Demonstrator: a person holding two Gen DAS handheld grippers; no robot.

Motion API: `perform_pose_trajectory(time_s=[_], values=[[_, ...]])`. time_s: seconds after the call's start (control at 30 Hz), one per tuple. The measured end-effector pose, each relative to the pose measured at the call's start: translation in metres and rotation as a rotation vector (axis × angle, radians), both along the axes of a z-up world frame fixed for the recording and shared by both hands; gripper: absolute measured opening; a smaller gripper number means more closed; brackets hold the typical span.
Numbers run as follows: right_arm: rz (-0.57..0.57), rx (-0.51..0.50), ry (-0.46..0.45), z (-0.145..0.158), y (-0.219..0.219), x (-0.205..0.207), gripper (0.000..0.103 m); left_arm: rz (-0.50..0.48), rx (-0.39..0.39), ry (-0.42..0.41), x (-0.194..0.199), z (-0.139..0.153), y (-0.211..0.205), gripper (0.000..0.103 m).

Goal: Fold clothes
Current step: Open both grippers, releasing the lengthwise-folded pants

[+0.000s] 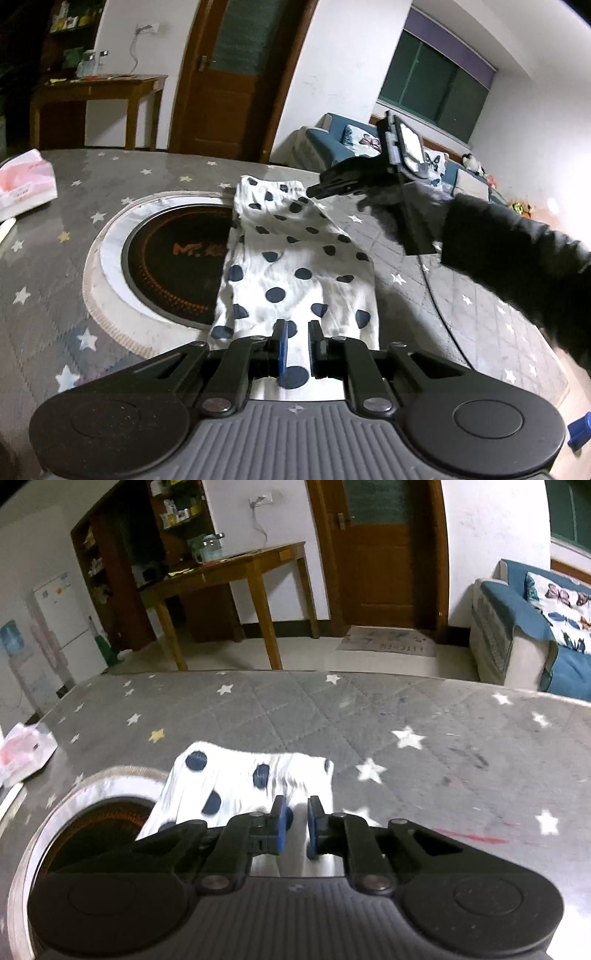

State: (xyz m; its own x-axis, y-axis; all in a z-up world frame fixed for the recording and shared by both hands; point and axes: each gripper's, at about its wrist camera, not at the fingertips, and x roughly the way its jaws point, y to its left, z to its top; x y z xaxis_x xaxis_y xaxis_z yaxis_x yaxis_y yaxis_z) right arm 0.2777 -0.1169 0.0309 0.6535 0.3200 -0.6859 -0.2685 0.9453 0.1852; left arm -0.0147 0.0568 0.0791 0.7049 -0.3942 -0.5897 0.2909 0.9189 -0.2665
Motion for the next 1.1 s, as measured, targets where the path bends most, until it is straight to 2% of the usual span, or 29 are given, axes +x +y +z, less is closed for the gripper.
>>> perform_pose_trajectory(time_s=[0.13, 0.27, 0.4, 0.47, 0.5, 0.57, 0.67, 0.77, 0.83, 0.87, 0.93, 1.1], values=[[0.049, -0.040, 0.018, 0.009, -0.020, -0.040, 0.012, -0.037, -0.005, -0.015, -0.003, 0.003, -0.012, 0.016], [0.111, -0.083, 0.046, 0.004, -0.040, -0.086, 0.016, -0.068, -0.013, -0.009, -0.002, 0.001, -0.026, 0.016], [0.167, -0.053, 0.071, -0.007, -0.049, -0.120, 0.017, -0.080, -0.005, 0.015, 0.005, -0.006, -0.040, 0.016], [0.198, -0.027, 0.062, -0.011, -0.046, -0.133, 0.024, -0.079, 0.005, 0.028, 0.007, -0.010, -0.044, 0.018], [0.217, -0.013, 0.053, -0.011, -0.044, -0.136, 0.028, -0.078, 0.011, 0.036, 0.008, -0.012, -0.046, 0.019], [0.259, 0.015, 0.044, -0.011, -0.037, -0.141, 0.028, -0.074, 0.022, 0.053, 0.009, -0.017, -0.049, 0.024], [0.311, 0.083, 0.028, -0.003, -0.025, -0.141, 0.028, -0.062, 0.039, 0.072, 0.008, -0.022, -0.049, 0.024], [0.324, 0.237, -0.015, 0.018, -0.025, -0.139, 0.028, -0.041, 0.046, 0.084, 0.007, -0.025, -0.046, 0.024], [0.320, 0.343, -0.039, 0.029, -0.029, -0.138, 0.035, -0.029, 0.050, 0.090, 0.006, -0.026, -0.044, 0.024], [0.316, 0.358, -0.047, 0.033, -0.030, -0.138, 0.035, -0.026, 0.051, 0.090, 0.006, -0.027, -0.044, 0.024], [0.289, 0.323, -0.052, 0.035, -0.033, -0.139, 0.035, -0.021, 0.054, 0.090, 0.005, -0.027, -0.042, 0.024], [0.212, 0.257, -0.015, 0.021, -0.056, -0.154, 0.035, -0.006, 0.050, 0.092, 0.004, -0.030, -0.036, 0.024]])
